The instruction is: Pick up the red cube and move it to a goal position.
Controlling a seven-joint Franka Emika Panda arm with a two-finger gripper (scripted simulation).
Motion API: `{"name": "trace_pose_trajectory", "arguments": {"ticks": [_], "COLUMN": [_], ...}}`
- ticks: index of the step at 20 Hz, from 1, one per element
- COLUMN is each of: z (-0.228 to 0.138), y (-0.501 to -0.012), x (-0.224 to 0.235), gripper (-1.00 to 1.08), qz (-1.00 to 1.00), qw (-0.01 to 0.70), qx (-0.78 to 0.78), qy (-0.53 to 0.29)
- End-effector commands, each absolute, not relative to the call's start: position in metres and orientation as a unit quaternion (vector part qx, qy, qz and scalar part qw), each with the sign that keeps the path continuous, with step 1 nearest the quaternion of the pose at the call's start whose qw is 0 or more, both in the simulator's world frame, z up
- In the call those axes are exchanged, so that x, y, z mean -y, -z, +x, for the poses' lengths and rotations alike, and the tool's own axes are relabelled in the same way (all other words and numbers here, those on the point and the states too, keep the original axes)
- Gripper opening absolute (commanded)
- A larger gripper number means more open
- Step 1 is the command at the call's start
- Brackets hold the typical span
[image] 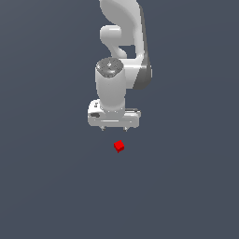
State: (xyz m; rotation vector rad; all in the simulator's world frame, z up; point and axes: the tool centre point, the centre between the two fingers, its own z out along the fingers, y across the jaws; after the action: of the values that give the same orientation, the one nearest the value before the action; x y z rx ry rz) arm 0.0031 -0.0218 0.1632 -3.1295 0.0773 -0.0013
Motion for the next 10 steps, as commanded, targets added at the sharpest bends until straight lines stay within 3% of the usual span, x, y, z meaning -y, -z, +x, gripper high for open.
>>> {"name": "trace_pose_trajectory", "arguments": {"ticks": [1,10], "z": [0.003,0.005], "y": [-0.163,-0.148], "x": [0.022,0.02], "gripper": [1.0,1.0], "qz": [-1.0,-1.0], "qw": [0.006,0.005], "qx": [-0.025,0.007], "qy": [0.0,0.0]}}
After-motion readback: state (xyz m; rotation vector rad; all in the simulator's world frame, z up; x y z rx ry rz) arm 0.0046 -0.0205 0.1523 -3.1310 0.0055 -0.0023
